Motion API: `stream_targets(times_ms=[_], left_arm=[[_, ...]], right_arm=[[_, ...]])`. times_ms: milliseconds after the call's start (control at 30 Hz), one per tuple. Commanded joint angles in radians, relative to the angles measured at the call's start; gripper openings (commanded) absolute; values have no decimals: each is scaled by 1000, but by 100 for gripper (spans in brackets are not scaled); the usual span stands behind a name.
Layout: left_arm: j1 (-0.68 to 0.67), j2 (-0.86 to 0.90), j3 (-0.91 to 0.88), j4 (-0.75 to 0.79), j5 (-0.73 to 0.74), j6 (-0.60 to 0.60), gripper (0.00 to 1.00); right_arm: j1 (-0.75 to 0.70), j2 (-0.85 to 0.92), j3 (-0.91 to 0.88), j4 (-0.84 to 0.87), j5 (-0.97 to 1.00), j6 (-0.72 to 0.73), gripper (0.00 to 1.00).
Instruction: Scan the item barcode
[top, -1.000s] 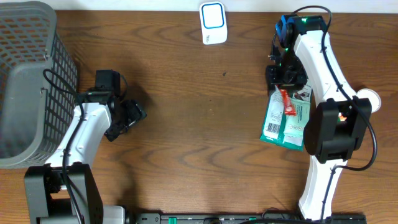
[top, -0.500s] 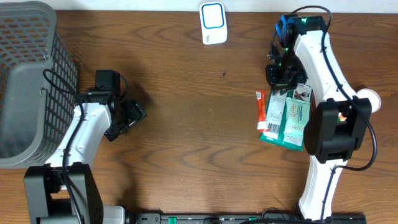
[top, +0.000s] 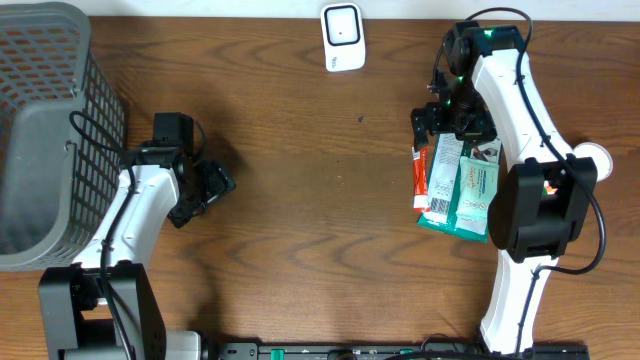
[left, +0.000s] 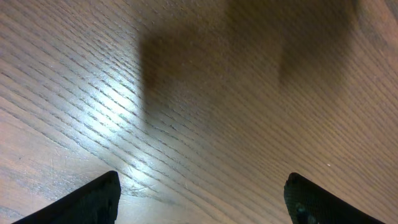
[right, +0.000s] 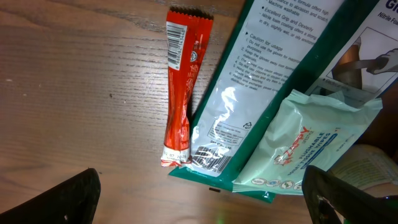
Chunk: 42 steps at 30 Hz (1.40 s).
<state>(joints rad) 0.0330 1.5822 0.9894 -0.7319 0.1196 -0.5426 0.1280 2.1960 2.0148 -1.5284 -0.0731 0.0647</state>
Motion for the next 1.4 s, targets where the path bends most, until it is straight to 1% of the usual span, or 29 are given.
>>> stream_targets(times_ms=[0, 300, 367, 433, 533, 567, 667, 700, 733, 867, 933, 1000, 1100, 1133, 1167, 1267, 1300, 1367], left_arm=[[5, -2, 0, -4, -20, 7, 86], [5, -2, 0, -4, -20, 6, 86], [5, -2, 0, -4, -20, 6, 86], [5, -2, 0, -4, -20, 7, 86], [5, -2, 0, -4, -20, 7, 86], [5, -2, 0, -4, -20, 7, 86], [5, -2, 0, -4, -20, 6, 86], [5, -2, 0, -4, -20, 7, 86], [5, -2, 0, -4, -20, 7, 86], [5, -2, 0, -4, -20, 6, 86], [5, -2, 0, -4, -20, 6, 86], [5, -2, 0, -4, -20, 6, 86], [5, -2, 0, -4, -20, 7, 86], [5, -2, 0, -4, -20, 7, 86], [5, -2, 0, -4, -20, 7, 86], [5, -2, 0, -4, -20, 6, 86], [5, -2, 0, -4, -20, 6, 86], [5, -2, 0, -4, -20, 6, 86]], right_arm=[[9, -19, -5, 0, -7, -2, 99], [8, -19, -5, 1, -5, -4, 99], [8, -19, -7, 52, 22, -36, 99], [9, -59, -7, 106, 22, -37, 99], [23, -221, -7, 226, 16, -37, 99], [27, -316, -7, 291, 16, -54, 99], [27, -512, -7, 392, 16, -130, 99], [27, -554, -7, 403, 16, -146, 99], [27, -652, -7, 414, 16, -169, 99], [27, -895, -45, 415, 16, -172, 99], [26, -1047, -139, 440, 24, -188, 99], [26, -1212, -280, 476, 24, -212, 99], [24, -1516, -568, 500, 23, -212, 99], [21, -1567, -616, 501, 23, -212, 99], [6, -1710, -750, 502, 22, -211, 99], [-23, -1910, -945, 555, 15, -212, 99], [-28, -1938, -974, 570, 16, -212, 99], [-46, -2047, -1099, 650, 24, -213, 99]])
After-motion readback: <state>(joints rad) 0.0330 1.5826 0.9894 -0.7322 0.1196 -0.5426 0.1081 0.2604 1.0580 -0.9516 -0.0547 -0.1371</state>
